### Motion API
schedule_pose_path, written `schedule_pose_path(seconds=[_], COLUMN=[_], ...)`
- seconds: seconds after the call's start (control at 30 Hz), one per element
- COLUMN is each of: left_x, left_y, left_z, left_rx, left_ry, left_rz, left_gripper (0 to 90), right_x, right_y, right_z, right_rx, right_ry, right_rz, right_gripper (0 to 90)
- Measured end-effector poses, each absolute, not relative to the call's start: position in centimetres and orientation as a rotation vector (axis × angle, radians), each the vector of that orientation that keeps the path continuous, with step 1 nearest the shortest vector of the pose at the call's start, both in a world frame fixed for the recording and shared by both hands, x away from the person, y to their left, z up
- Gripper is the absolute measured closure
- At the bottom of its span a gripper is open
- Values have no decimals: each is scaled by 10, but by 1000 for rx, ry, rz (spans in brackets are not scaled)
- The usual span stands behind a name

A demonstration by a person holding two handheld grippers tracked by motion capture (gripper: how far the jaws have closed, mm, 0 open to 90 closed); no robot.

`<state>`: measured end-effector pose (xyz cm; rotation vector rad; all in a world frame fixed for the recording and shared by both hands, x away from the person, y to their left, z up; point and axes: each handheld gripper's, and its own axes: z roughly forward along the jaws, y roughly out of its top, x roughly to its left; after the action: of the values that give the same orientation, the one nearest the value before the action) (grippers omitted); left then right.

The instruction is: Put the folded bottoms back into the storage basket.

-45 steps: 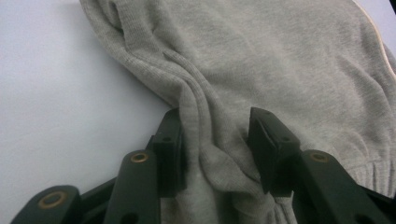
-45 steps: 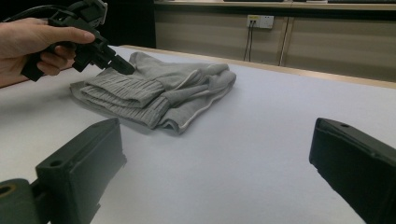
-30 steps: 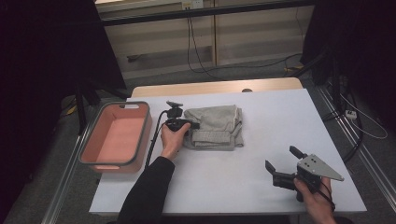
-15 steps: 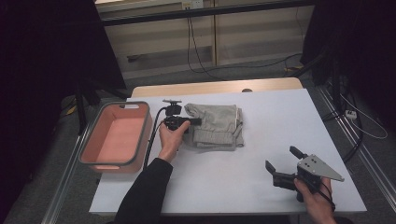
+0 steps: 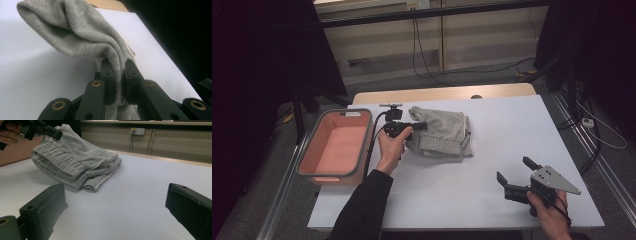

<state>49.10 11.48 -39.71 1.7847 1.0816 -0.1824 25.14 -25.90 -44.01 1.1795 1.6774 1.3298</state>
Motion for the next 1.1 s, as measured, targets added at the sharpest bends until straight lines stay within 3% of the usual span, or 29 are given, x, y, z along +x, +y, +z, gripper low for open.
schedule_pose_path(seconds=[1.1], left_x=[468], left_y=[142], left_z=[-341], left_rx=[1775], left_ry=[937], left_rz=[-124], left_gripper=[815], right_x=[250], right_y=[-259], right_z=[-440], right_rx=[1171], right_ry=[1680], right_rz=[1329], right_gripper=[29])
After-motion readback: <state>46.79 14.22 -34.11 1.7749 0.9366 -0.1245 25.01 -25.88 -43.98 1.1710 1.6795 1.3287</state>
